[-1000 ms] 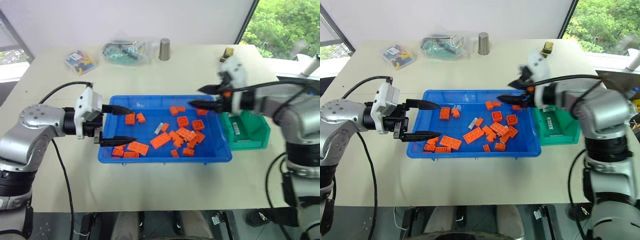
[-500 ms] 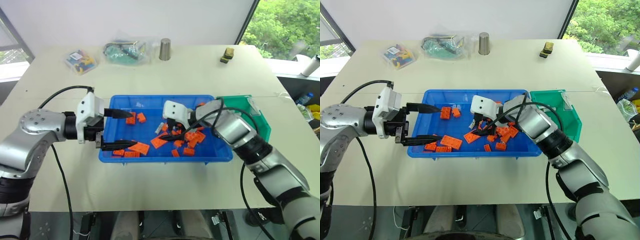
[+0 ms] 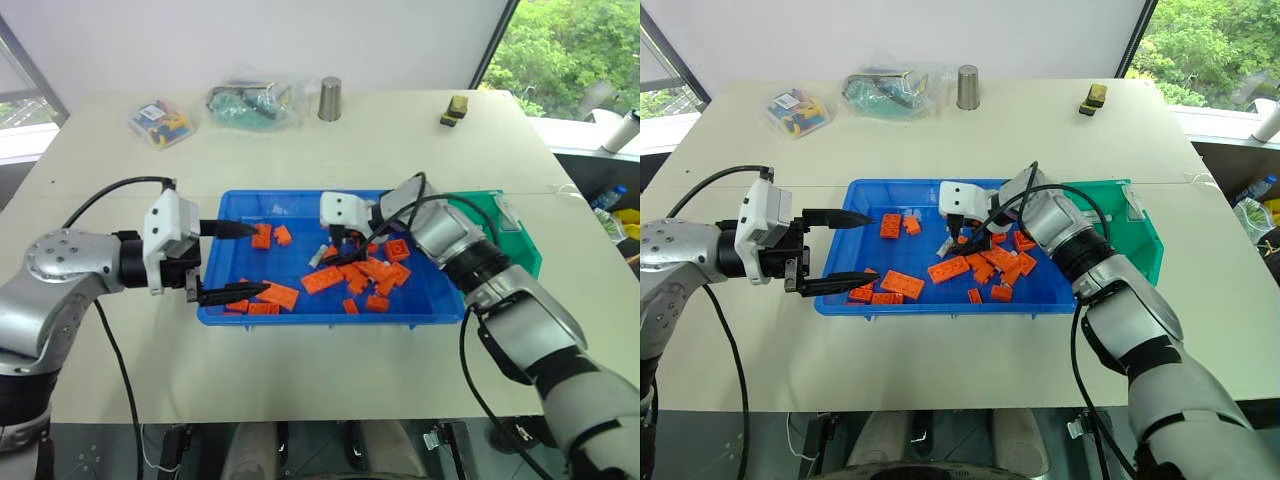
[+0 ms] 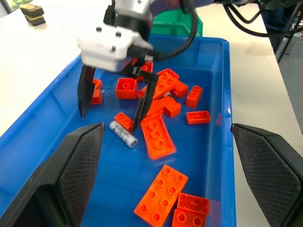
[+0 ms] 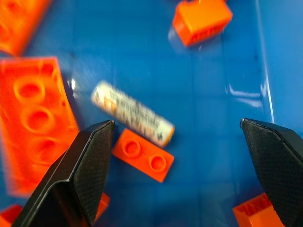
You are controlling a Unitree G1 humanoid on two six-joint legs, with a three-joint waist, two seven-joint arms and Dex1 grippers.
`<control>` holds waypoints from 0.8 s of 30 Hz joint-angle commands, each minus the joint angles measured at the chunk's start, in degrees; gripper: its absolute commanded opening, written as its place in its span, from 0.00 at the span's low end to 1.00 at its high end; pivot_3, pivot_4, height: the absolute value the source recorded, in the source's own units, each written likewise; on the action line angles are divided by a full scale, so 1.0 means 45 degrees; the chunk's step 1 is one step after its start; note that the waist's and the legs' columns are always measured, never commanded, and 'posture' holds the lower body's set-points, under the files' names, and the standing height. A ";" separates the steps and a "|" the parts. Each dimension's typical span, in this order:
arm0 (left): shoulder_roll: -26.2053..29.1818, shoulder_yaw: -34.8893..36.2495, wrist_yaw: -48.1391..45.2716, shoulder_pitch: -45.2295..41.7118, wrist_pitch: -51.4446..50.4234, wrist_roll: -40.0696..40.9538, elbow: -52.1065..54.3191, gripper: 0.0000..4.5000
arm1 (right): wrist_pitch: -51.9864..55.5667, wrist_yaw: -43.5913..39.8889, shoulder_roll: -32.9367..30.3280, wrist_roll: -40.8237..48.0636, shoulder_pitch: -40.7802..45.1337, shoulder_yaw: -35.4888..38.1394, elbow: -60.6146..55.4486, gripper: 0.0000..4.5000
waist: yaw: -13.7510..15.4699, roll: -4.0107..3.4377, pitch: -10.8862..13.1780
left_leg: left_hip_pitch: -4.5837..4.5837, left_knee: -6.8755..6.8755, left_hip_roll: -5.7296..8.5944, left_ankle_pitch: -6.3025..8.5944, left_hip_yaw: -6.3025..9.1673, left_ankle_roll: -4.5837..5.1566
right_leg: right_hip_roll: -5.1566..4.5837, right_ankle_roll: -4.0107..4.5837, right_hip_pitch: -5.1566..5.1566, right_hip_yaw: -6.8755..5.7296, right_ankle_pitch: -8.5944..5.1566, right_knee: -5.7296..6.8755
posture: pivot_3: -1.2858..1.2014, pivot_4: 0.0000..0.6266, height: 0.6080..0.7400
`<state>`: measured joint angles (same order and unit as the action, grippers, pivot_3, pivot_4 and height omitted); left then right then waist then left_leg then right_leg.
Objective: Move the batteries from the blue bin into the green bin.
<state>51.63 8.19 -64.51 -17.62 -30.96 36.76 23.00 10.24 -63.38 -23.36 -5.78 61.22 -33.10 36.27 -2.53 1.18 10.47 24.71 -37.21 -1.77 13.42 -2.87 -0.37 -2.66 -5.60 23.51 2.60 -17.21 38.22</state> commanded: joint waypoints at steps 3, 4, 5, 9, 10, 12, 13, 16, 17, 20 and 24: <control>0.0299 0.0523 0.0102 -0.0130 0.0039 0.0133 0.0227 1.00 | -0.1574 -0.0253 0.0370 -0.0824 0.0500 0.0107 0.1208 0.97 | -0.0004 0.0000 0.0000 | -0.0013 0.0002 -0.0001 0.0000 0.0001 -0.0001 | 0.0000 0.0000 -0.0007 0.0000 0.0000 0.0003 | 0.52 0.24 1.00; 0.0298 0.0520 0.0125 -0.0157 0.0037 0.0136 0.0211 1.00 | -0.1706 -0.0244 0.0497 -0.0882 0.0512 0.0144 0.1363 0.97 | -0.0005 0.0001 0.0000 | -0.0025 0.0006 -0.0001 0.0000 -0.0001 -0.0002 | 0.0001 0.0000 -0.0016 0.0001 0.0000 0.0003 | 0.52 0.24 1.00; 0.0294 0.0504 0.0150 -0.0182 0.0032 0.0141 0.0205 1.00 | -0.1823 -0.0225 0.0621 -0.0935 0.0528 0.0188 0.1514 0.97 | -0.0006 0.0001 -0.0001 | -0.0028 0.0007 -0.0002 0.0000 -0.0001 -0.0002 | 0.0000 0.0000 -0.0019 0.0001 0.0000 0.0003 | 0.52 0.24 1.00; 0.0274 0.0418 0.0218 -0.0297 0.0049 0.0131 0.0156 1.00 | -0.1981 -0.0364 0.1161 -0.1005 0.0501 0.0347 0.1717 0.97 | -0.0014 0.0001 -0.0001 | -0.0053 0.0012 -0.0003 0.0001 -0.0002 -0.0003 | 0.0000 0.0002 -0.0038 0.0001 0.0000 0.0002 | 0.52 0.24 1.00; 0.0269 0.0407 0.0227 -0.0321 0.0054 0.0131 0.0140 1.00 | -0.1964 -0.0444 0.1267 -0.1031 0.0462 0.0363 0.1677 0.97 | -0.0015 0.0001 -0.0001 | -0.0054 0.0012 -0.0003 0.0001 -0.0002 -0.0003 | 0.0000 0.0002 -0.0039 0.0001 0.0000 0.0004 | 0.52 0.24 1.00; 0.0257 0.0369 0.0227 -0.0411 0.0076 0.0113 0.0065 1.00 | -0.1962 -0.0607 0.1449 -0.1125 0.0342 0.0345 0.1577 0.97 | -0.0011 0.0001 -0.0001 | -0.0054 0.0013 -0.0004 0.0001 -0.0002 -0.0003 | 0.0000 0.0002 -0.0038 0.0001 0.0000 0.0006 | 0.52 0.24 1.00; 0.0249 0.0349 0.0224 -0.0468 0.0084 0.0101 0.0021 1.00 | -0.1951 -0.0681 0.1517 -0.1187 0.0265 0.0322 0.1529 0.97 | -0.0010 0.0000 -0.0002 | -0.0054 0.0012 -0.0004 0.0001 -0.0001 -0.0004 | 0.0000 0.0002 -0.0038 0.0001 0.0000 0.0006 | 0.52 0.24 1.00; 0.0219 0.0313 0.0220 -0.0594 0.0100 0.0085 -0.0073 1.00 | -0.1961 -0.0843 0.1629 -0.1368 0.0036 0.0248 0.1407 0.97 | -0.0008 0.0000 -0.0004 | -0.0055 0.0012 -0.0003 0.0001 -0.0002 -0.0004 | -0.0002 0.0002 -0.0039 0.0001 0.0000 0.0006 | 0.52 0.24 1.00; 0.0209 0.0309 0.0222 -0.0609 0.0111 0.0082 -0.0087 1.00 | -0.1968 -0.0875 0.1654 -0.1421 -0.0040 0.0229 0.1376 0.97 | -0.0009 0.0000 -0.0004 | -0.0055 0.0012 -0.0003 0.0001 -0.0002 -0.0004 | -0.0002 0.0002 -0.0040 0.0001 0.0000 0.0006 | 0.52 0.24 1.00; 0.0179 0.0288 0.0231 -0.0628 0.0137 0.0067 -0.0104 1.00 | -0.1922 -0.0985 0.1705 -0.1471 -0.0213 0.0262 0.1303 0.85 | -0.0006 0.0002 -0.0008 | -0.0066 0.0012 -0.0003 0.0001 -0.0002 -0.0005 | -0.0002 0.0002 -0.0052 0.0001 0.0000 0.0006 | 0.52 0.24 1.00; 0.0169 0.0287 0.0225 -0.0629 0.0154 0.0065 -0.0117 1.00 | -0.1836 -0.1039 0.1710 -0.1564 -0.0386 0.0350 0.1134 0.50 | -0.0009 0.0003 -0.0010 | -0.0072 0.0012 -0.0003 0.0001 -0.0001 -0.0005 | -0.0002 0.0002 -0.0057 0.0001 0.0000 0.0008 | 0.52 0.24 1.00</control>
<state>52.25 8.60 -63.56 -19.52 -30.94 36.76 22.02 1.32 -67.82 -15.61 -11.07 60.79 -30.69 41.45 -2.57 1.19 10.43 24.39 -37.16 -1.78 13.42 -2.87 -0.39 -2.67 -5.59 23.25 2.60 -17.20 38.26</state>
